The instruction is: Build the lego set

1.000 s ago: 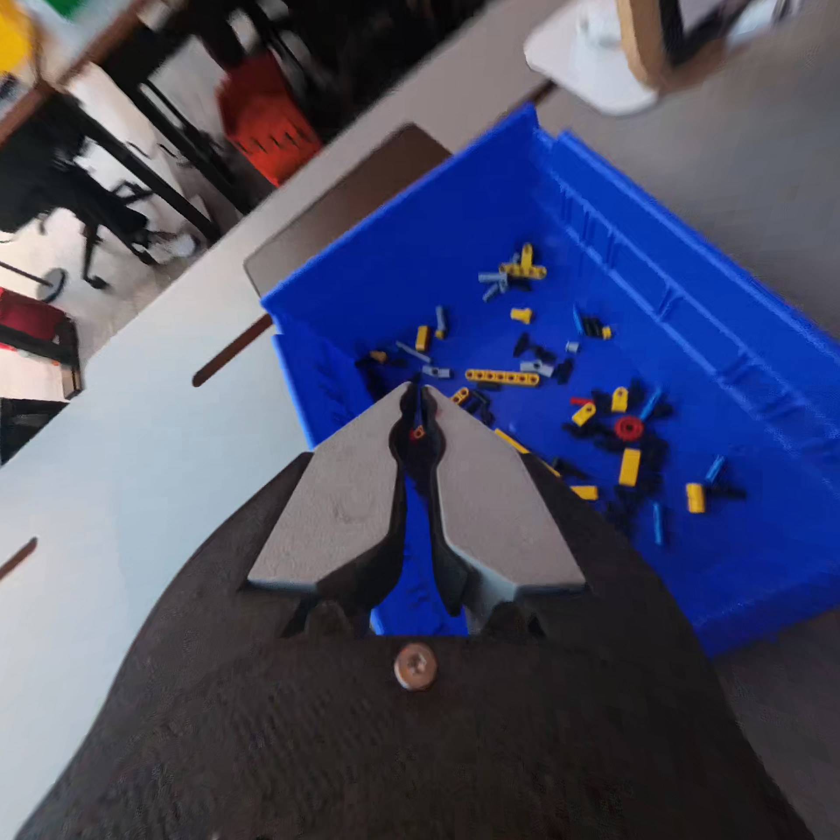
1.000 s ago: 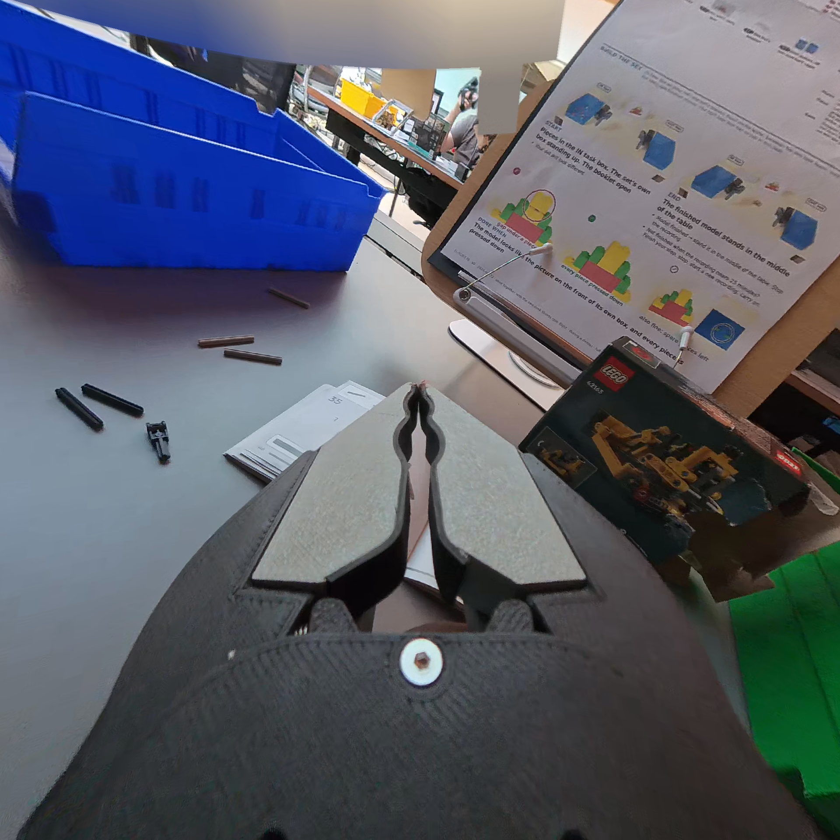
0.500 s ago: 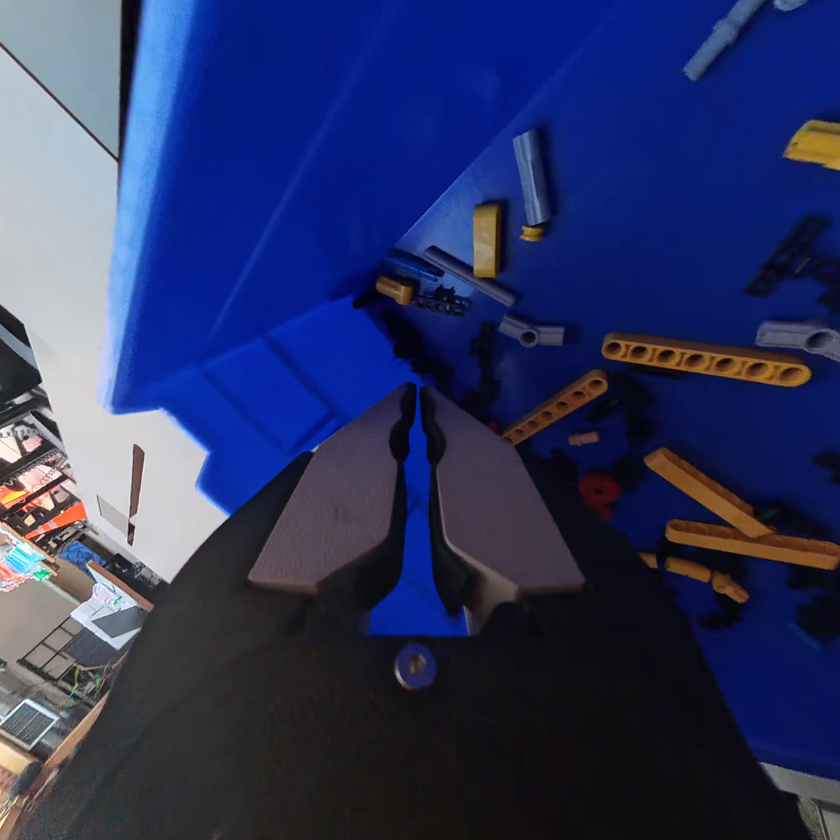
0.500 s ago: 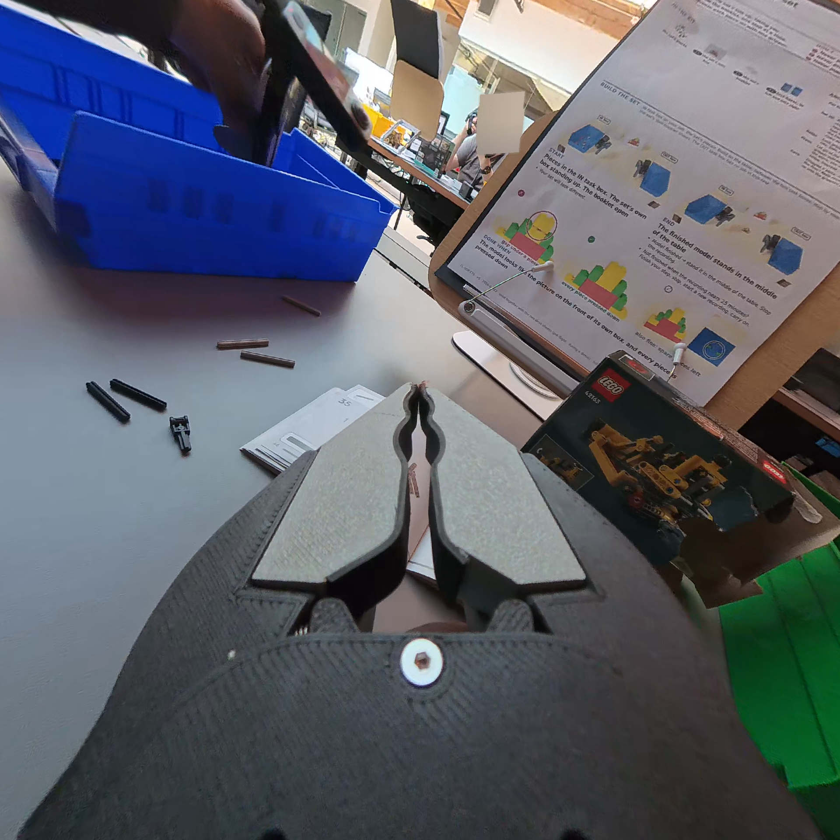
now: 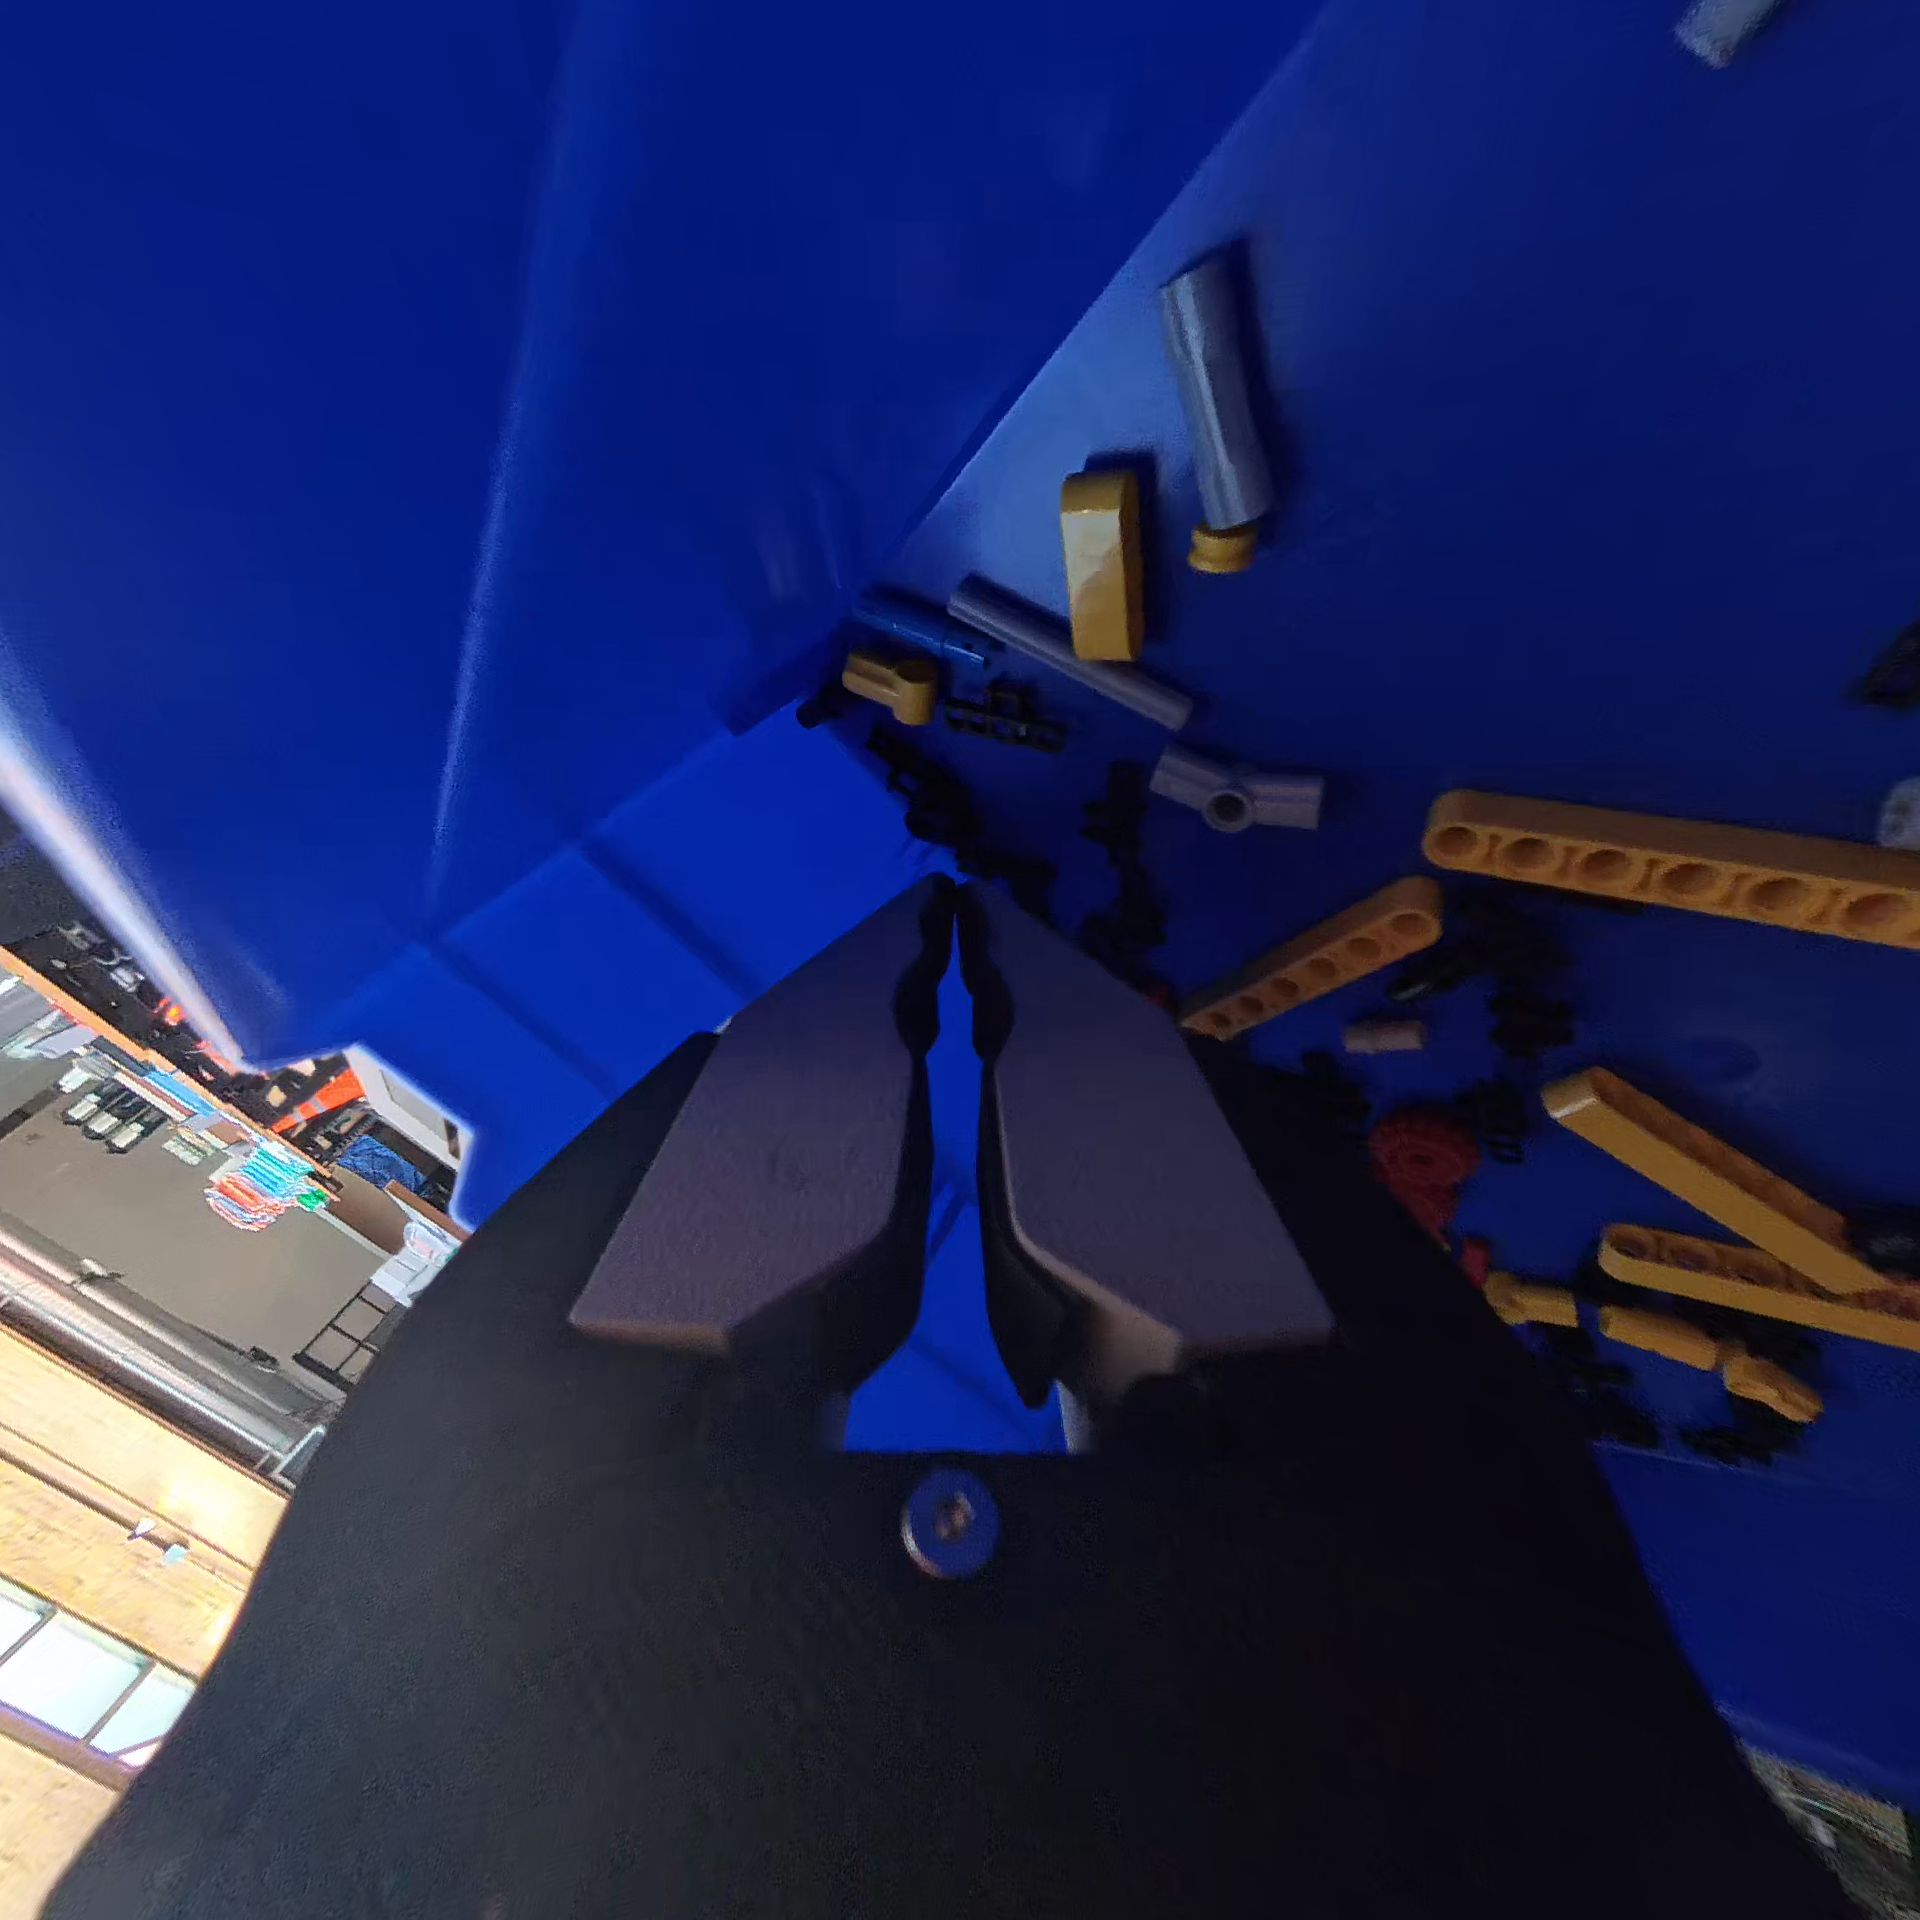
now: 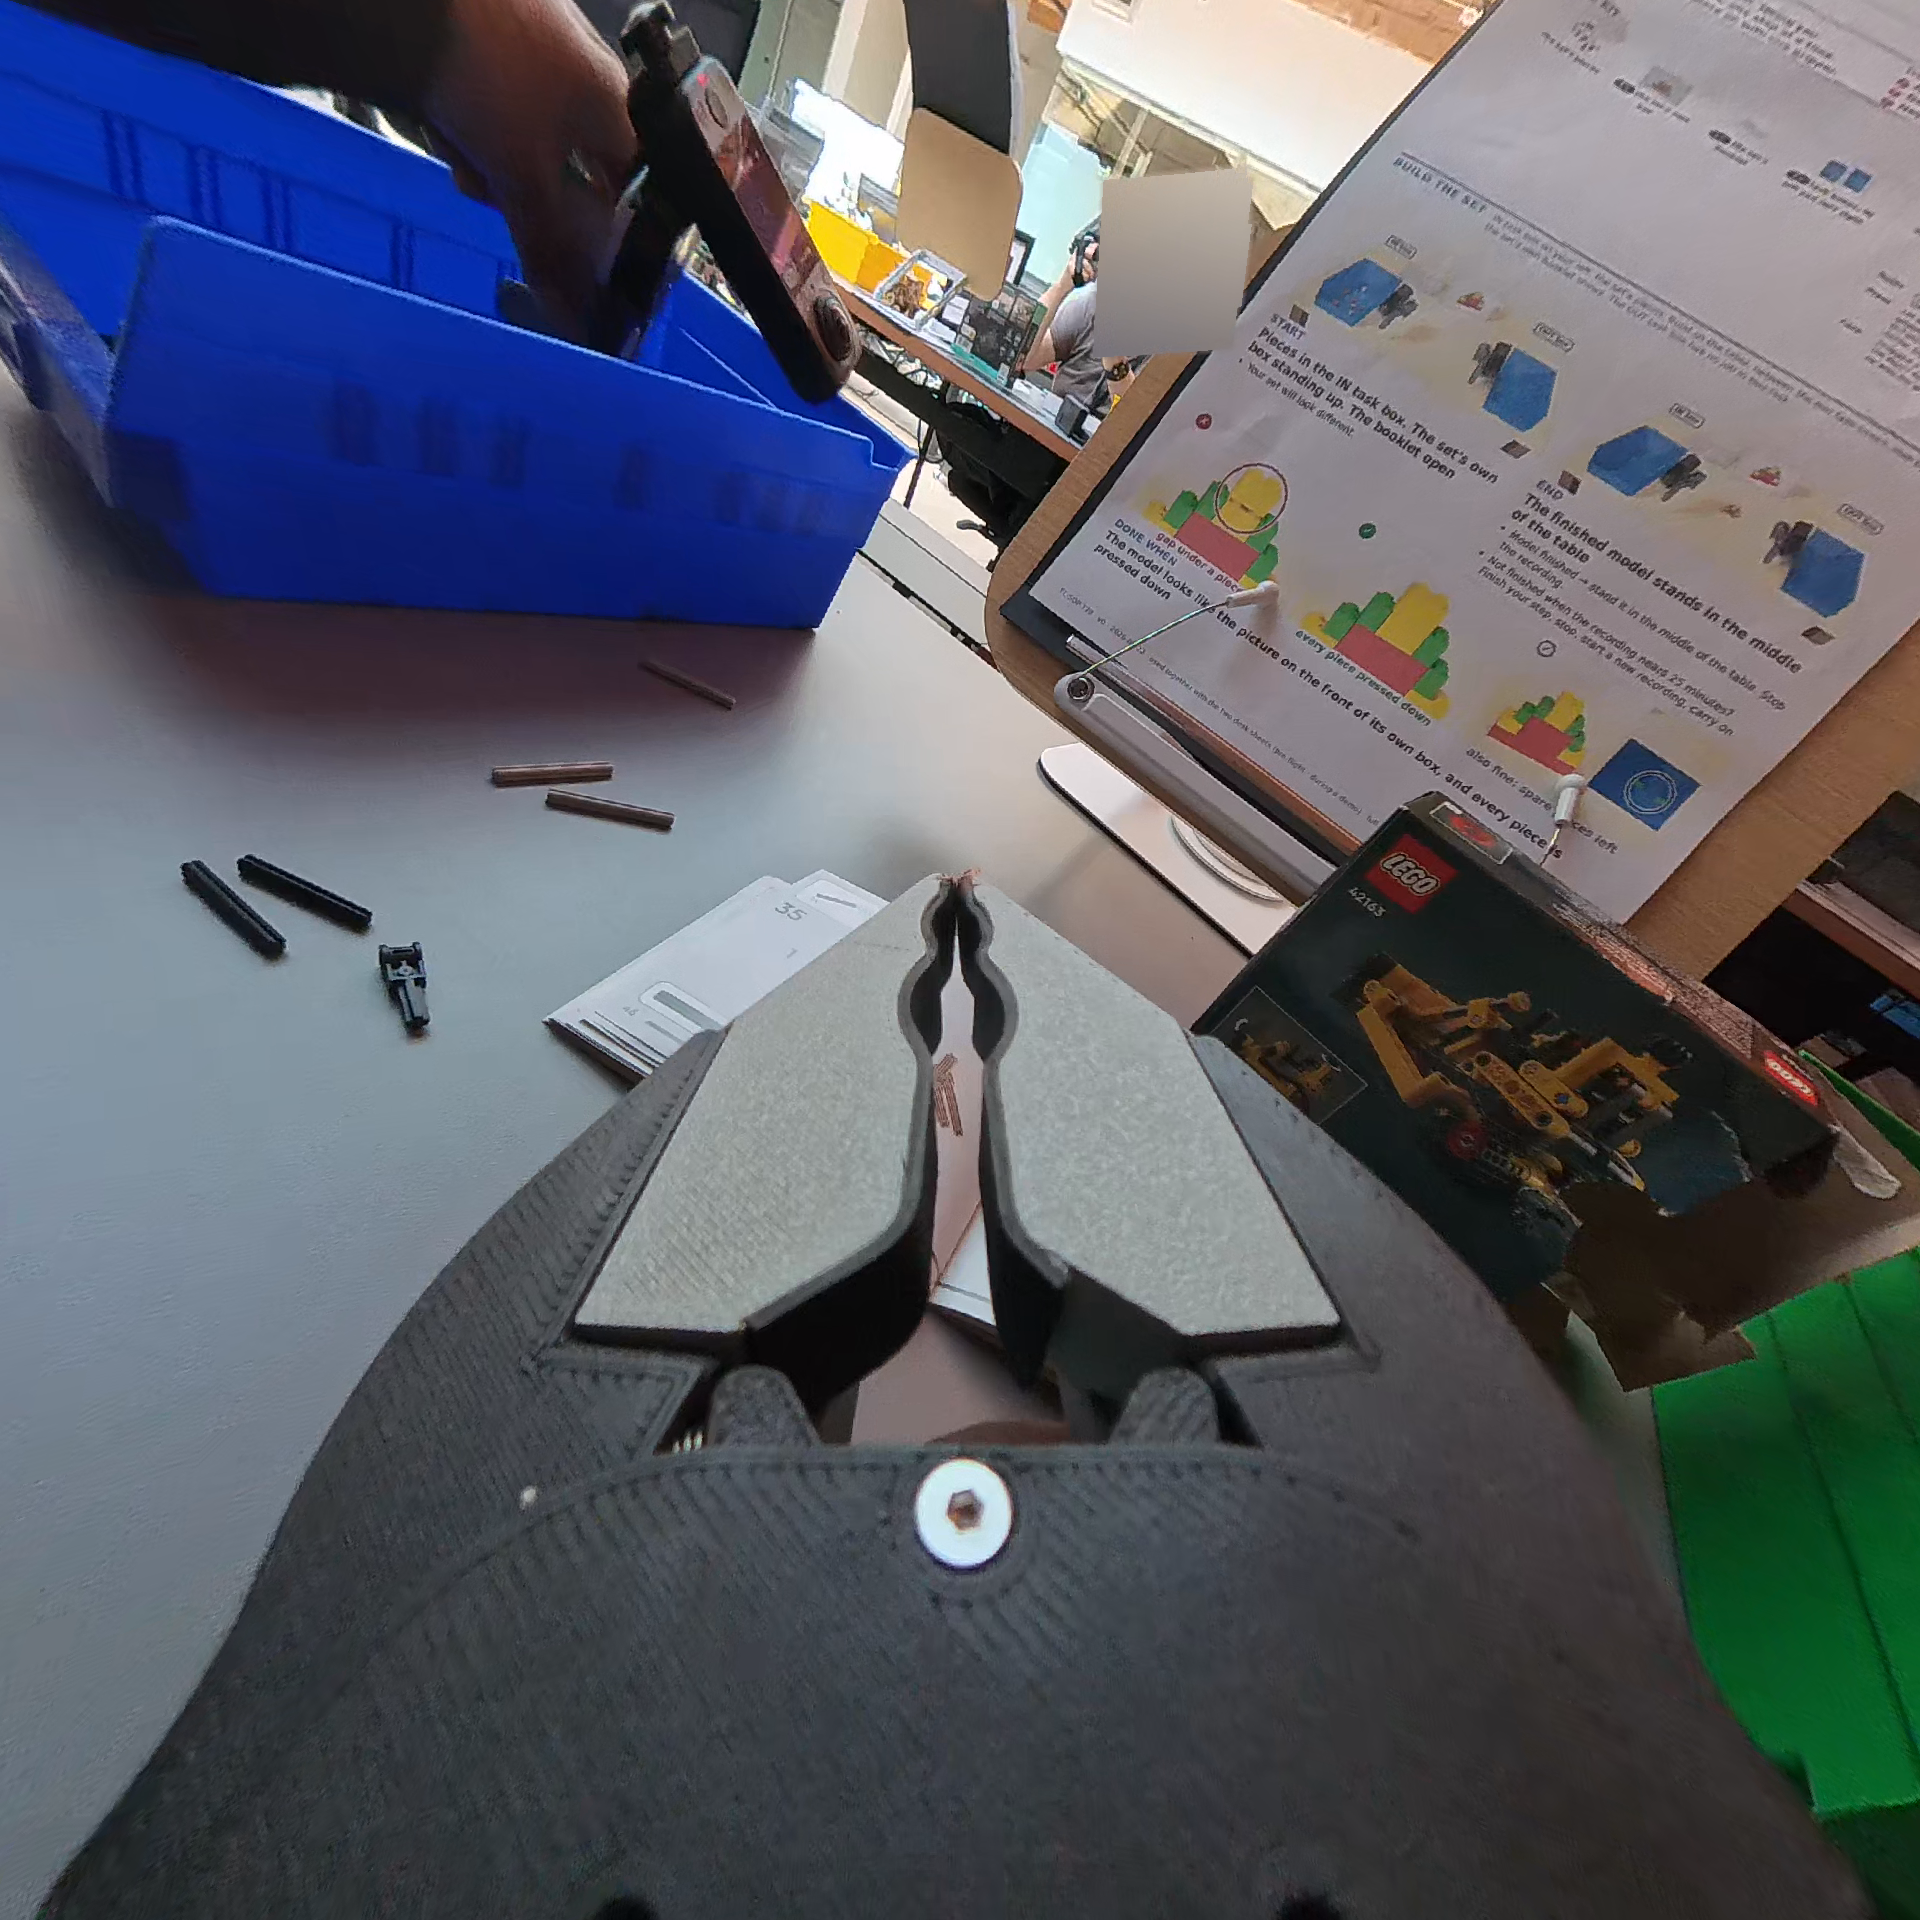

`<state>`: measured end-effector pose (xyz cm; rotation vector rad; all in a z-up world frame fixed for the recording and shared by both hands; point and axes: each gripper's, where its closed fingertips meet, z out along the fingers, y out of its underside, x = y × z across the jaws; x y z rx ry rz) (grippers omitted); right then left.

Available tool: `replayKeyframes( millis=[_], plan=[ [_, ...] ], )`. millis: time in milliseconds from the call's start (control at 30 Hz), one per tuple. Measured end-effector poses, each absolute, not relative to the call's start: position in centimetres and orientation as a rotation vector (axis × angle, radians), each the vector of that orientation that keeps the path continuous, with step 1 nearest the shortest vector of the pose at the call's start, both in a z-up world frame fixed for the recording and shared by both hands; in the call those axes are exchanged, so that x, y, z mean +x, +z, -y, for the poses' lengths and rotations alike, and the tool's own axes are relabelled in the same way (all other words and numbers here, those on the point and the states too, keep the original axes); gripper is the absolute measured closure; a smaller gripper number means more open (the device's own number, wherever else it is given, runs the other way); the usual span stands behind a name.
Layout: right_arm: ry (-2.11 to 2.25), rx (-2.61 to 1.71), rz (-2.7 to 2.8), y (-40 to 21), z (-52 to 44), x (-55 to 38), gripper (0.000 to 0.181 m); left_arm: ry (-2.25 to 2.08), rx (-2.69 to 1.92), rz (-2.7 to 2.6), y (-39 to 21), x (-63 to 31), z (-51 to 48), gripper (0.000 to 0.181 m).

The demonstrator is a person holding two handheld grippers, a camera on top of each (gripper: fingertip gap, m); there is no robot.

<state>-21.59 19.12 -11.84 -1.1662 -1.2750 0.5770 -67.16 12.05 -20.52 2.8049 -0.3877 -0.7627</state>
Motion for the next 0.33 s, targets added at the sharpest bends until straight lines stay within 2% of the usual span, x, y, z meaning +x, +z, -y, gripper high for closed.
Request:
replayKeyframes(
  millis=[33,333],
  plan=[
    [0.571,-1.169,1.272,-11.9,-19.2,-21.6,0.181,-0.768,2.796,0.395,-20.4,-67.1,-11.9,0.181],
    [0.524,-1.199,1.290,-13.0,-19.9,-22.9,0.181,-0.772,2.862,0.448,-17.0,-65.2,-10.5,0.181]
  ],
)
